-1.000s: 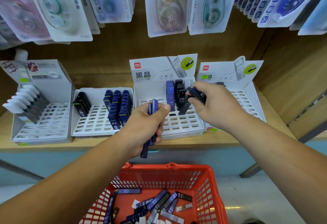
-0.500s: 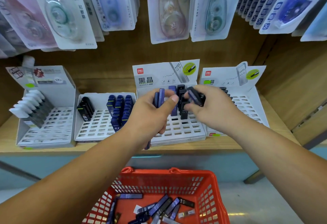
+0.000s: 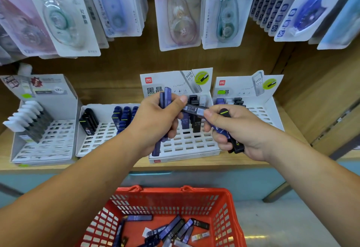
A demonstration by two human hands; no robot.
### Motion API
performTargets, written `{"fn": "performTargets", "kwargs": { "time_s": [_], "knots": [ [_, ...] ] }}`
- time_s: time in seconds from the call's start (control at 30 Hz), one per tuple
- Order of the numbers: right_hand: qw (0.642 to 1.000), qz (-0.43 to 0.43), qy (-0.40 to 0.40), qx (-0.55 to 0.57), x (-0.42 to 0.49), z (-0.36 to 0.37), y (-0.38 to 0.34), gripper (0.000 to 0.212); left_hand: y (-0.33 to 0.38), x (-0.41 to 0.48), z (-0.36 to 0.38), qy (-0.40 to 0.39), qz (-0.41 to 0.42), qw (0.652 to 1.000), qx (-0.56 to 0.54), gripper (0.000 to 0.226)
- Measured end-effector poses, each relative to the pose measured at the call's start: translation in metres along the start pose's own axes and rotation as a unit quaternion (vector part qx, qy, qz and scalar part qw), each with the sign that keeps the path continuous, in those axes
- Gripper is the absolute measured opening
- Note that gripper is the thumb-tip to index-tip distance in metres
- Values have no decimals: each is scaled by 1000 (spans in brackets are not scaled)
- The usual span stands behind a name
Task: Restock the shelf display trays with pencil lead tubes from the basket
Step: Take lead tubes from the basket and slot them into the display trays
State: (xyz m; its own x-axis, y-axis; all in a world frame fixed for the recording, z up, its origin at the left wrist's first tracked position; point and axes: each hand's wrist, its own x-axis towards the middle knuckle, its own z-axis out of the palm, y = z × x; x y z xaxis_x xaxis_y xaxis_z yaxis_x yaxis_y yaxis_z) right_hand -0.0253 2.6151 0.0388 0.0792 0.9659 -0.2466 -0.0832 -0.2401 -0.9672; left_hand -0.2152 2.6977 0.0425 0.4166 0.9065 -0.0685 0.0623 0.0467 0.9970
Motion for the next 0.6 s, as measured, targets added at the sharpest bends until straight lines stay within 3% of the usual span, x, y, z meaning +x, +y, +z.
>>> {"fn": "performTargets", "kwargs": {
  "time_s": [0.13, 0.23, 0.37, 0.5, 0.6],
  "knots": [
    [998, 25, 47, 36, 1, -4, 5, 20, -5, -1, -4, -10, -40, 998, -48, 8],
    [997, 38, 48, 54, 2, -4, 7, 21, -12, -4, -4, -1, -52, 999, -14, 7],
    [996, 31, 48, 66, 2, -4, 6, 23, -18, -9, 0, 6, -12, 998, 59, 17],
    [996, 17, 65, 64, 0, -4, 5, 22, -13, -14, 6, -41, 40, 985, 163, 12],
    [996, 10, 72, 52, -4, -5, 2, 24, -3, -16, 18, -81, 69, 978, 177, 10]
  ]
}}
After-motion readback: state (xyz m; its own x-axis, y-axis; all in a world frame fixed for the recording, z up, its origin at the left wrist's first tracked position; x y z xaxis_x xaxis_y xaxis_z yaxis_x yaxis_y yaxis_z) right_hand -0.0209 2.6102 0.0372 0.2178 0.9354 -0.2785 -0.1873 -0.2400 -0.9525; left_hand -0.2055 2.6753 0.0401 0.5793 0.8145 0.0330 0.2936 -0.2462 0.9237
